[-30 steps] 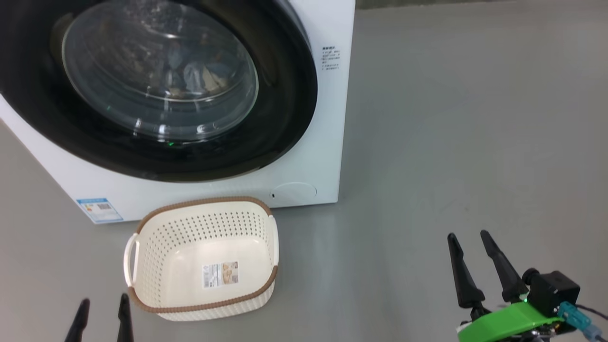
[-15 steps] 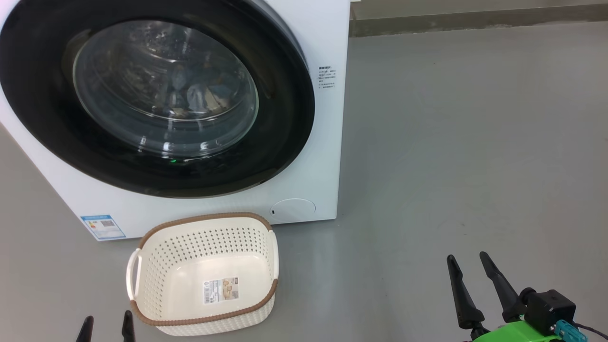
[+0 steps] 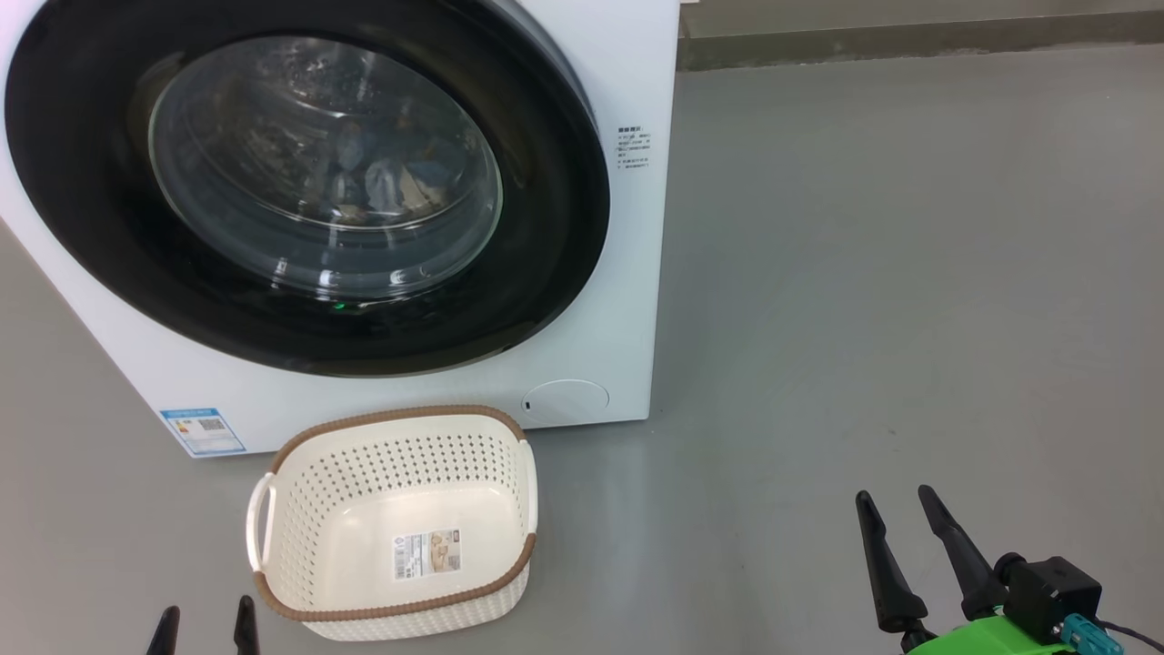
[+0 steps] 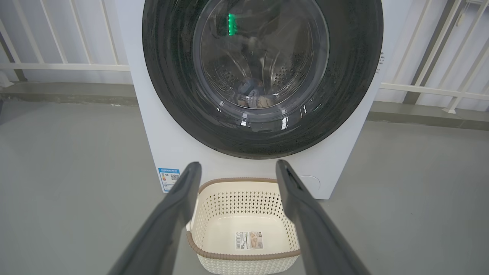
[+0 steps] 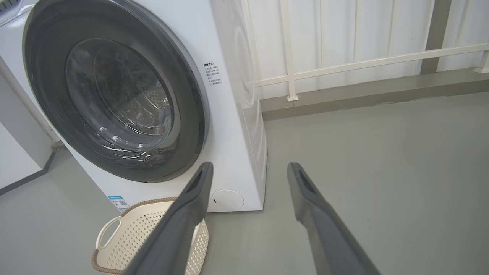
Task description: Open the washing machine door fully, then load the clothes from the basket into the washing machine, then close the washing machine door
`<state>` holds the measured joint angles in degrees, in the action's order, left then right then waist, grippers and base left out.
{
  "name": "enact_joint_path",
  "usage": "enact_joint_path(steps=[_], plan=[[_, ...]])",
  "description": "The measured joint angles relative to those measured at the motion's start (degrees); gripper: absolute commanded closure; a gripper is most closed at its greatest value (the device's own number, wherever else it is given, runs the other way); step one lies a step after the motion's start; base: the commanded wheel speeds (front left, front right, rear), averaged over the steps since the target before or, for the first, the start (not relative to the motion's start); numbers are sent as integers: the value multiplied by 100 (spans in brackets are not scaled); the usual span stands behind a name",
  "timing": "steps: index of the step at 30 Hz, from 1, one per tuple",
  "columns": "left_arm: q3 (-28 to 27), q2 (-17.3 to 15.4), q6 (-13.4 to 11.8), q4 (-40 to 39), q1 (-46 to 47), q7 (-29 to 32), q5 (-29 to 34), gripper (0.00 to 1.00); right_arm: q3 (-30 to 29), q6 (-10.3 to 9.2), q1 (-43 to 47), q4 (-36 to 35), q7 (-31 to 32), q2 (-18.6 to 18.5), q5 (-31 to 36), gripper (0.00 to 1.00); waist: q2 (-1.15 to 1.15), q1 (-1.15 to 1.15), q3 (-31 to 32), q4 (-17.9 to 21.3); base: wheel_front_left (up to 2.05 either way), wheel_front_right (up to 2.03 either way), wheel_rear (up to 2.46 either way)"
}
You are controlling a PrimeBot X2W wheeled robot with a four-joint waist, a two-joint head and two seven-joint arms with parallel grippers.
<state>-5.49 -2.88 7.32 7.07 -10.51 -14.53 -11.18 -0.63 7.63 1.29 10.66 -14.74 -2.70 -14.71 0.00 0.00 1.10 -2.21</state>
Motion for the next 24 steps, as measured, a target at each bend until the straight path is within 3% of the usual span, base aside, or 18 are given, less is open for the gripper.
enact_joint_path(steps=[12, 13, 24], plan=[[13, 3, 0, 10, 1, 0, -3, 0, -19, 0, 0, 10, 0, 0, -14, 0, 0, 0, -3, -8, 0, 0, 0], [29, 1, 0, 22, 0, 1, -4, 100, -18, 0, 1, 19, 1, 0, -14, 100, 0, 0, -4, -9, 0, 0, 0], [78, 212, -1, 453, 0, 136, -289, 100, -10, 0, 163, 481, 78, 32, -300, 100, 0, 2, -1, 1, 0, 0, 0]])
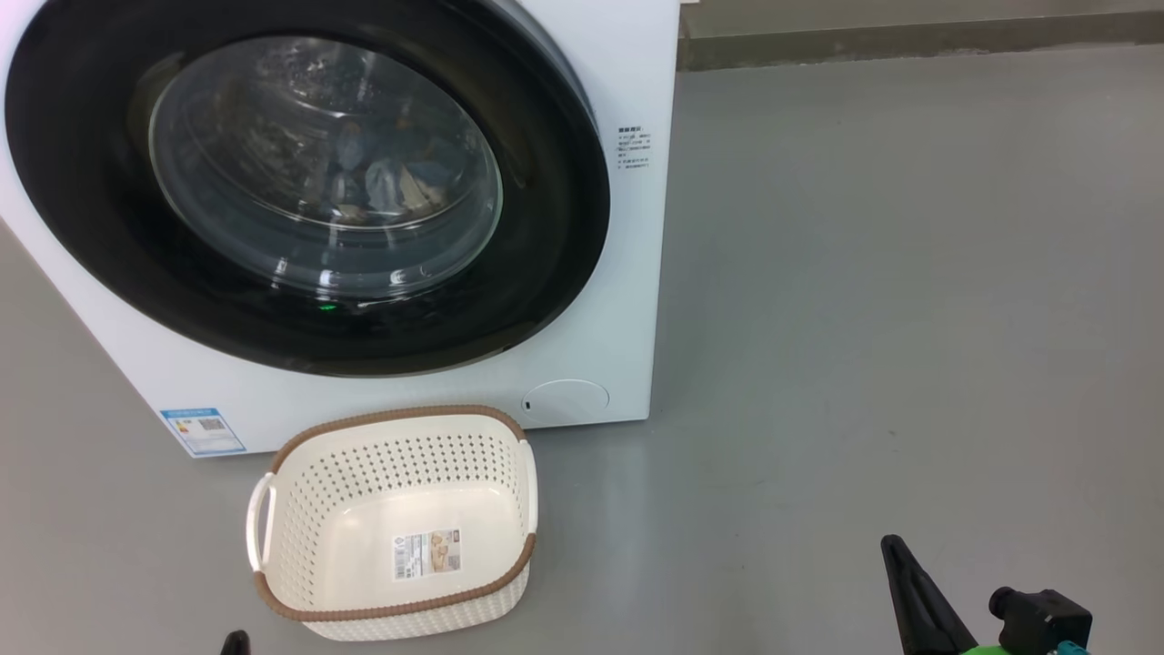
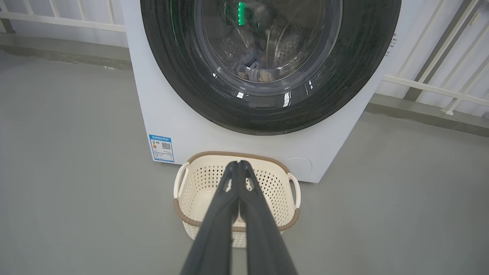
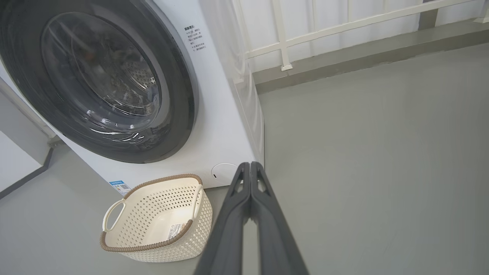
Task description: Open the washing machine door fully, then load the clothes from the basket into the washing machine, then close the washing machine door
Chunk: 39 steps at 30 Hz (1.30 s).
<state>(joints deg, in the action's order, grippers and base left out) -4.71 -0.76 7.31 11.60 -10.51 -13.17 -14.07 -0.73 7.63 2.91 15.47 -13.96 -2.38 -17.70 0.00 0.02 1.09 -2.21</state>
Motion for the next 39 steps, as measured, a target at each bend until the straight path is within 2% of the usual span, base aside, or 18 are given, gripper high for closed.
enact_joint_path(steps=[39], plan=[[-1, -18, 0, 123, 319, 613, -2504, 100, -162, 0, -98, 0, 606, -14, -2401, 100, 0, -1, -47, 72, 0, 0, 0]])
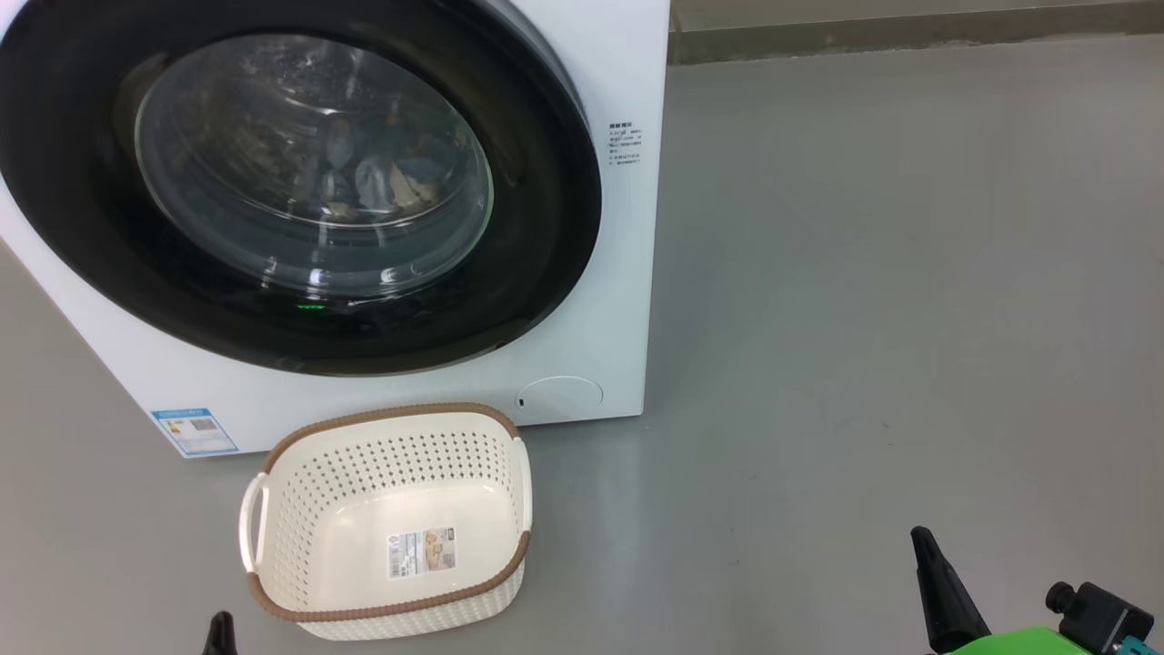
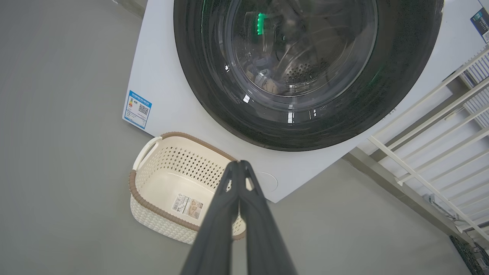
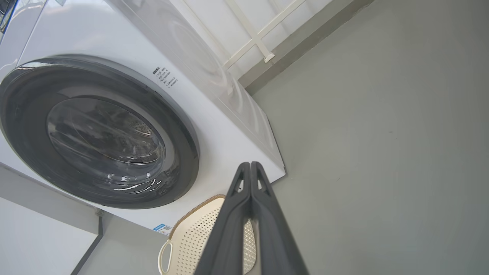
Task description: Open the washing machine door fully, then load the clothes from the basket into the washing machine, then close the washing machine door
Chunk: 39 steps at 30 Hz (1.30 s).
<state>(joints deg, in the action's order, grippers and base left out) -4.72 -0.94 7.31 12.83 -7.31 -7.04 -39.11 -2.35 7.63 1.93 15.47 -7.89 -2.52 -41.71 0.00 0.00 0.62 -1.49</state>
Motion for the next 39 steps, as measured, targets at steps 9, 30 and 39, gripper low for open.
enact_joint_path(steps=[9, 30, 39], plan=[[0, -4, 0, 21, 121, 152, -573, 100, -35, 0, -94, 0, 135, -7, -564, 100, 0, 0, -9, 17, 0, 0, 0], [-3, -29, 0, 76, 405, 470, -1838, 100, -160, -1, -213, -1, 482, -18, -1769, 100, 0, 0, -28, 53, 0, 0, 0], [-4, -32, 0, 112, 508, 645, -2494, 100, -207, -5, -275, -1, 637, -19, -2383, 100, 0, 0, -38, 71, 0, 0, 0]])
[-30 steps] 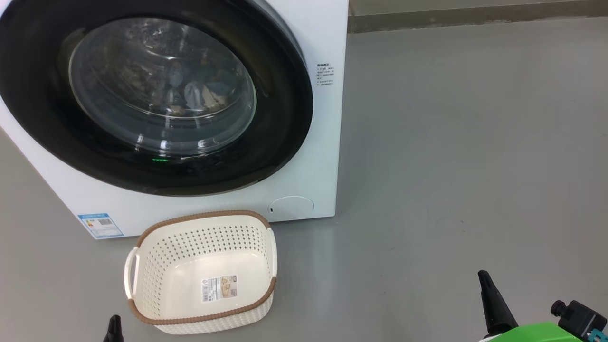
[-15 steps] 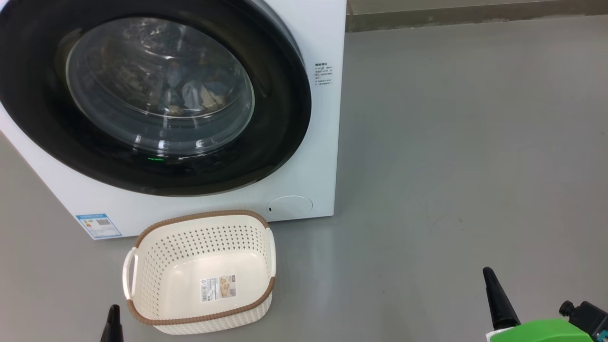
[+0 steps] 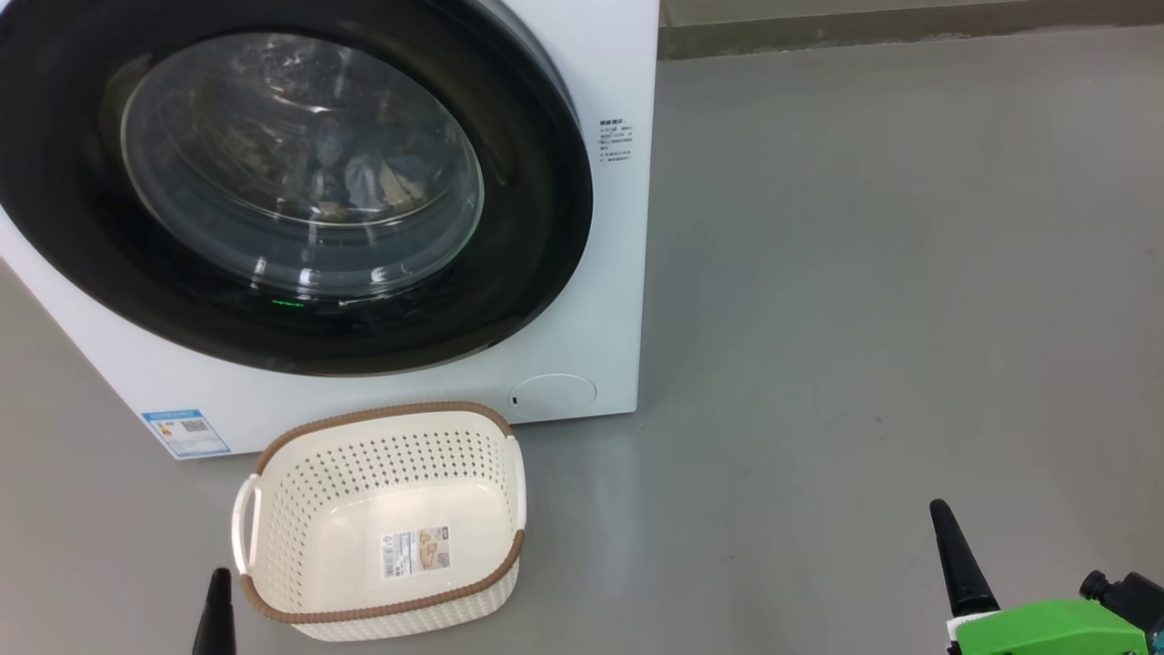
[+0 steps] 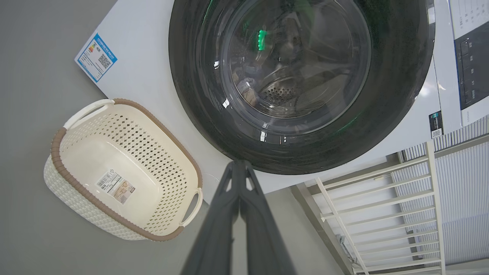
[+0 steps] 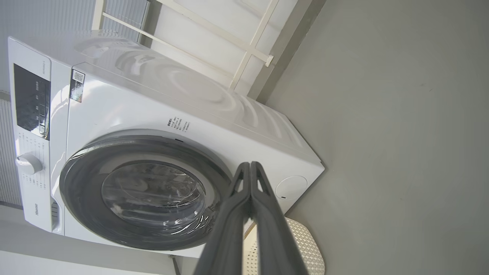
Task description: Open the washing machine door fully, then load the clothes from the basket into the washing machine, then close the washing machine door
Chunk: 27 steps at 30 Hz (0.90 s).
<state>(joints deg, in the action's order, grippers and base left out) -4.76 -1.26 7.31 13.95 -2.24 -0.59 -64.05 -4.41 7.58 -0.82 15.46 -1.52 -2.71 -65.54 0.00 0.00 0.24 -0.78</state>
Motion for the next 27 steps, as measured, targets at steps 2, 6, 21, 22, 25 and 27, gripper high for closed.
enact_joint_path(steps=[2, 6, 21, 22, 25, 27], plan=[[0, 0, 0, 0, 52, 27, -100, 100, -11, 0, -28, 1, 37, -1, -132, 100, 0, 0, -2, 4, 0, 0, 0], [0, -2, 0, 7, 76, 87, -381, 100, -27, -1, -48, 0, 101, -2, -365, 100, 0, 0, -6, 11, 0, 0, 0], [0, -18, 0, 54, 291, 331, -1341, 100, -134, -1, -135, 1, 348, -3, -1311, 100, 0, 0, -20, 38, 0, 0, 0], [-1, -18, 0, 58, 296, 355, -1406, 100, -140, -1, -159, 1, 356, -3, -1368, 100, 0, 0, -22, 40, 0, 0, 0], [-1, -20, 0, 69, 318, 380, -1568, 100, -156, -1, -172, 0, 405, -3, -1499, 100, 0, 0, -24, 45, 0, 0, 0], [-1, -21, 0, 77, 368, 413, -1724, 100, -168, -1, -178, 1, 453, -3, -1680, 100, 0, 0, -26, 49, 0, 0, 0]])
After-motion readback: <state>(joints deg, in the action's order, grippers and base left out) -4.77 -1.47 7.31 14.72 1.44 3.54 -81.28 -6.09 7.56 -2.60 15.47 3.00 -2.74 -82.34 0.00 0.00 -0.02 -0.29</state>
